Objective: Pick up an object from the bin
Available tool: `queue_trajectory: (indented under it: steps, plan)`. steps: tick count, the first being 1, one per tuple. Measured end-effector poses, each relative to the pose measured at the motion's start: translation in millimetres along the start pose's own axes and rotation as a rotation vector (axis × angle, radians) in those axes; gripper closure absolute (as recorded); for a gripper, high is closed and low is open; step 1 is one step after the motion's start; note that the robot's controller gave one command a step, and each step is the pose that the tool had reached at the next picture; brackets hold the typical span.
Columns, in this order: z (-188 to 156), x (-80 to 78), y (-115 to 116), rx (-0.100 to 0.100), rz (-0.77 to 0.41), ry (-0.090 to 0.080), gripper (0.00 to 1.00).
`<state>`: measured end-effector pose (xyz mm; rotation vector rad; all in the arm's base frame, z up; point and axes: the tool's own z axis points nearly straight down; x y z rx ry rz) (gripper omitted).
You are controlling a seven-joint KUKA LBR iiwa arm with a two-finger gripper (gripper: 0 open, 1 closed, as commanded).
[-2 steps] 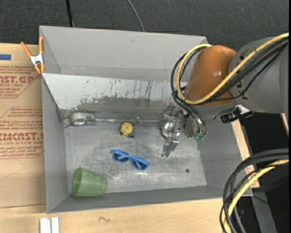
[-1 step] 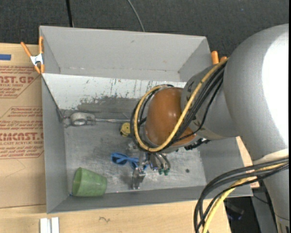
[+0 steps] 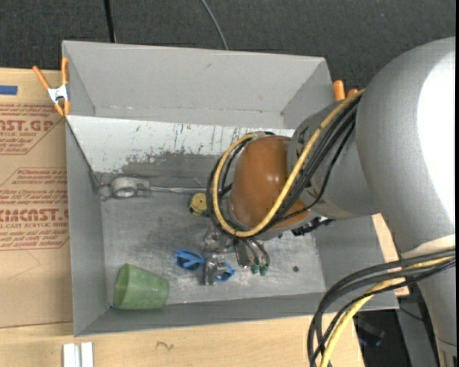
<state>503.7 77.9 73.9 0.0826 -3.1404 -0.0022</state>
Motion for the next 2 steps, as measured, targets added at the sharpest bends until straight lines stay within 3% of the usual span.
queue_trajectory:
  steps: [1, 2]
  plan:
    - [-124.9, -9.1, 5.0, 0.0, -0.034, -0.009, 1.0]
    - [-237.3, -23.7, -107.8, 0.006, -0.283, -0.01, 1.0]
